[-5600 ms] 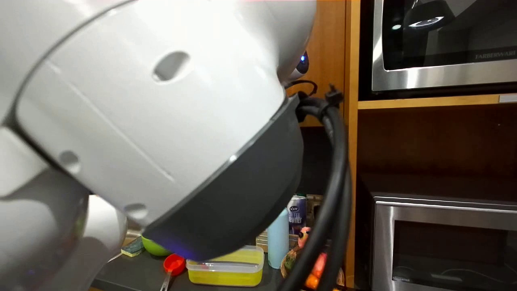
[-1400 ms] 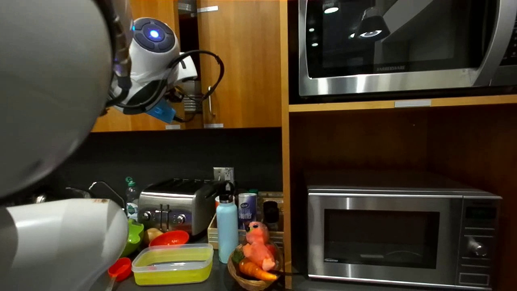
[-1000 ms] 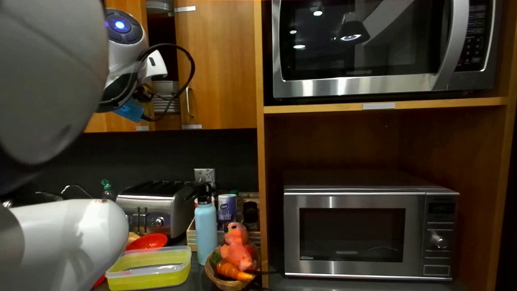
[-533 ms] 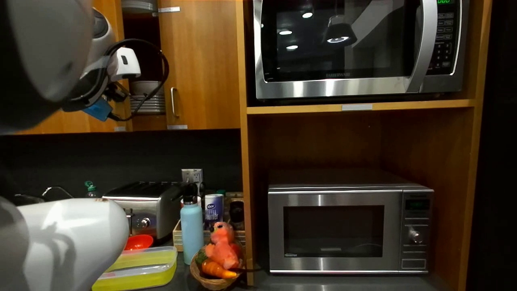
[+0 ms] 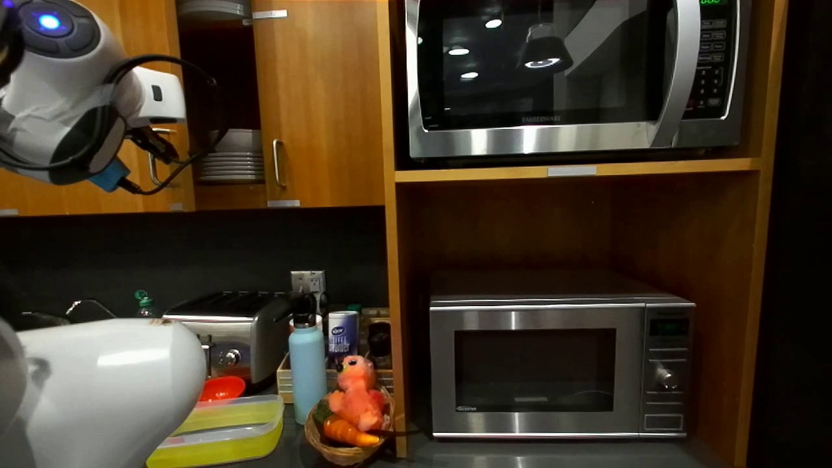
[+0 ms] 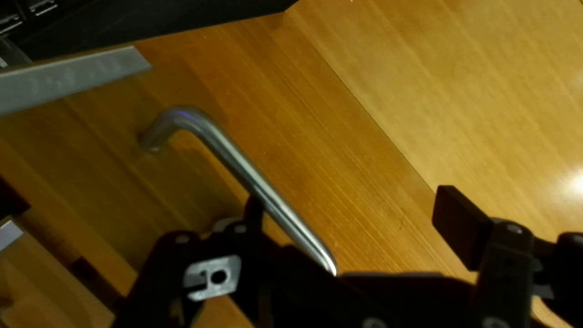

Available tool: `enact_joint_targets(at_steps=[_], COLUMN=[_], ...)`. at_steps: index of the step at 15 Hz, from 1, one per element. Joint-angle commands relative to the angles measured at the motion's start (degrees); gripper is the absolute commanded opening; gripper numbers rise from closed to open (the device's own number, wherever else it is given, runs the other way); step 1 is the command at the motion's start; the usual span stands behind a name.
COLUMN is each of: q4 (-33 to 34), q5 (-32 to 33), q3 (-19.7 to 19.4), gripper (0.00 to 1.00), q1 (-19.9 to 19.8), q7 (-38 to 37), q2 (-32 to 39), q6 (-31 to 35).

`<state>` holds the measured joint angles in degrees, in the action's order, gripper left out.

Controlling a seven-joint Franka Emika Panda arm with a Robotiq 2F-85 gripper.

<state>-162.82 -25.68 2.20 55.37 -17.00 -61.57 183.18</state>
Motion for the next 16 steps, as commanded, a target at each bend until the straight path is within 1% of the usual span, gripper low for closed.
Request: enact_joint_targets(at_steps=[1,10,16], q4=[0.01,-0.62,0.79], q5=[-2.39,-4.89,-6.21], q3=[7.85,18.11,24.43], gripper=[1.0,1.0,1.0], q1=[5.25,-0.6,-4.94], q7=[-8.93,-16.12,-20.19], q2=[1.6,1.6,2.73], q6=[2.47,5.83,8.33])
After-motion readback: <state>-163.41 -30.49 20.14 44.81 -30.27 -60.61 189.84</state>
